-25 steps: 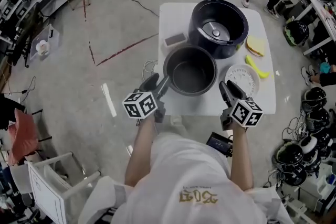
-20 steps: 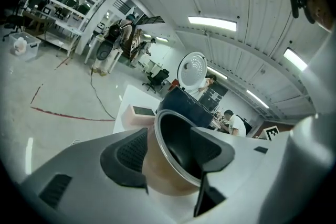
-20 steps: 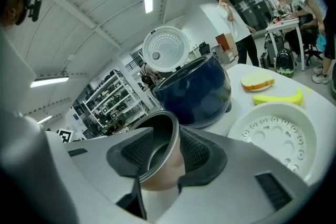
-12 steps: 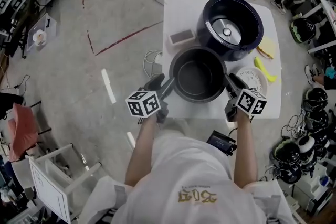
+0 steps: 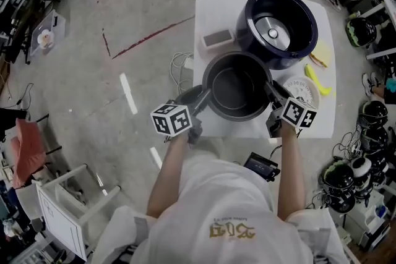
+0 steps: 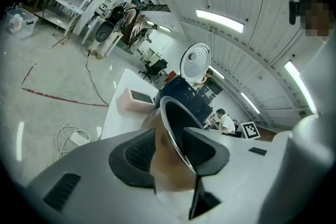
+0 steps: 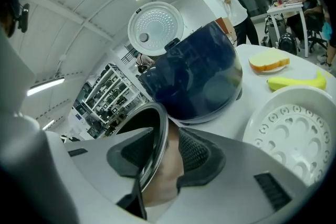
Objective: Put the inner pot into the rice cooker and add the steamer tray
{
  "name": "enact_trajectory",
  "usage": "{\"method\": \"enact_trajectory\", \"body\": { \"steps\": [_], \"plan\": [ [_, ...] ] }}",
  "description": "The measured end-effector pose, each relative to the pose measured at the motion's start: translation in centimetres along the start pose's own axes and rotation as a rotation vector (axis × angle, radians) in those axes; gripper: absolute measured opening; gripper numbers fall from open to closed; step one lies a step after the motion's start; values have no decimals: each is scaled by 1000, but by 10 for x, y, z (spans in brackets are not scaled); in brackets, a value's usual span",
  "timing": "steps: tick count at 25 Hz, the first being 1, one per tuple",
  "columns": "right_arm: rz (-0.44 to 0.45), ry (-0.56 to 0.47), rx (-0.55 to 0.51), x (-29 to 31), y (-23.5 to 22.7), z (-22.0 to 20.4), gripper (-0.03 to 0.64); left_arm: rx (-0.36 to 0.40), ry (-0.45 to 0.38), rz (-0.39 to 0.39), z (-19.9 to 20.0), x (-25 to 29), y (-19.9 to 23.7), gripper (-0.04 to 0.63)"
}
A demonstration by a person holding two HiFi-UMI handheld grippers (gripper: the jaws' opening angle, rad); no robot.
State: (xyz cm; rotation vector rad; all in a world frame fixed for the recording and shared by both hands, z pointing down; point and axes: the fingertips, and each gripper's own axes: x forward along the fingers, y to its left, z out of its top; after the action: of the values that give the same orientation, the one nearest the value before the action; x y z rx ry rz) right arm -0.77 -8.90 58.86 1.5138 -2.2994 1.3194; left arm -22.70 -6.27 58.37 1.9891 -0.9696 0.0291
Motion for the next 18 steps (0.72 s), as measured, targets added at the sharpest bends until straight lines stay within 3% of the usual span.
{"method": "enact_trajectory", "body": {
  "steps": [4,6,18],
  "plan": [
    [22,-4,26,2,0,2,136,10,0,-2,2,5,-3,141],
    [42,-3,31,2,1,1,83,16,11,-1,1,7,-5,117],
    [18,-2,16,-1,5,-1,74,-24,24,-5,0,3,-4,89]
  ]
}}
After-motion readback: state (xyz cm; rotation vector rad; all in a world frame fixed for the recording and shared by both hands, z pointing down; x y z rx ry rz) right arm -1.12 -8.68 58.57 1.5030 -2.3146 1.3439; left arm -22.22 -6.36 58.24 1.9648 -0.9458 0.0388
